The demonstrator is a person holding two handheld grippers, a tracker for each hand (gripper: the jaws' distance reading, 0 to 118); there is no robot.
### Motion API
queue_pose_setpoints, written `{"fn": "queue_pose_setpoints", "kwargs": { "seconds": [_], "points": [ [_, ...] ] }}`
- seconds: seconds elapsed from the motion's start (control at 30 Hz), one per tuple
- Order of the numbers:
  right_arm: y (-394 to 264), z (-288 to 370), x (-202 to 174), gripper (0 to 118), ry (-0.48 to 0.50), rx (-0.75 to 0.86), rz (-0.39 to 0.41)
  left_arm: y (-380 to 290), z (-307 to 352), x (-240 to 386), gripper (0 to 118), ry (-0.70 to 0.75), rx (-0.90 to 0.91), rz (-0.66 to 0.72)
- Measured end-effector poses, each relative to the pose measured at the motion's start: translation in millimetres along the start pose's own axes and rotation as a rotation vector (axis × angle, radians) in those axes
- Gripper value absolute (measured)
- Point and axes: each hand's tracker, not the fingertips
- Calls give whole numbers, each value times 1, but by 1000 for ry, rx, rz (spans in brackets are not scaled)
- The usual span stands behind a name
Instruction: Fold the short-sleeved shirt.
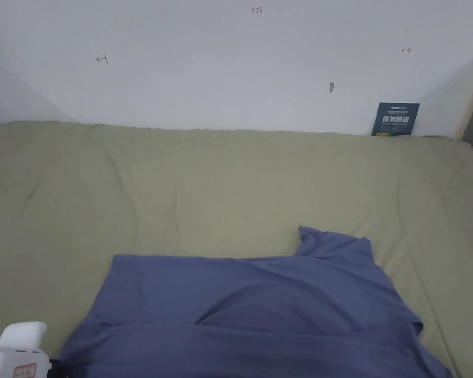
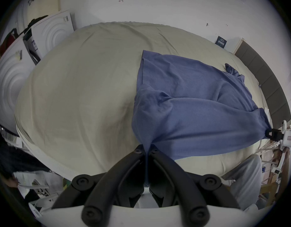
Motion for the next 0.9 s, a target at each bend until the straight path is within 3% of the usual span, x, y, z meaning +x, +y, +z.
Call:
{"fn": "queue_pose_setpoints", "kwargs": {
  "seconds": [0.13, 0.17, 0.2, 0.23, 0.27, 0.3, 0.33, 0.5, 0.53, 0.57, 0.6, 0.63, 0.67, 0.77, 0.9],
  "points": [
    [-3, -8, 1, 9, 1, -47, -16, -3, -4, 0, 0, 6, -3, 2],
    [-2, -10, 2, 11, 2, -52, -19, -2, -5, -2, 6, -10, -2, 21],
    [-3, -9, 2, 27, 4, -52, -37, -3, -6, -2, 30, -45, -13, 36],
    [0, -9, 4, 77, -18, -50, -43, -3, -6, -5, 94, -32, -7, 35],
    [0, -7, 5, 110, -19, -46, -40, -3, -7, -9, 118, -28, -2, 36],
    [1, -2, 5, 118, -31, -37, -38, -3, 1, -15, 114, -29, 6, 32],
    [6, 11, 4, 118, -70, 36, -30, 0, 6, -9, 113, -17, 43, 42],
    [42, 26, -14, 117, -53, 126, 14, 41, 39, 16, 112, -72, 153, 83],
    [51, 24, -20, 109, -65, 153, 21, 50, 38, 25, 109, -62, 167, 71],
    [59, 23, -26, 90, -61, 176, 31, 59, 37, 33, 102, -51, 187, 63],
    [67, 19, -31, 58, -61, 194, 50, 69, 26, 31, 80, -45, 196, 49],
    [74, 14, -34, 5, -70, 210, 65, 76, 21, 36, 21, -44, 203, 44],
    [82, 8, -40, 0, -111, 223, 76, 87, 13, 41, 0, -42, 204, 36],
    [100, -13, -45, 0, -93, 213, 86, 122, -36, 30, 0, -12, 199, 28],
    [119, -32, -38, 0, -93, 205, 41, 154, -73, 42, 0, 26, 170, 21]
  ]
}}
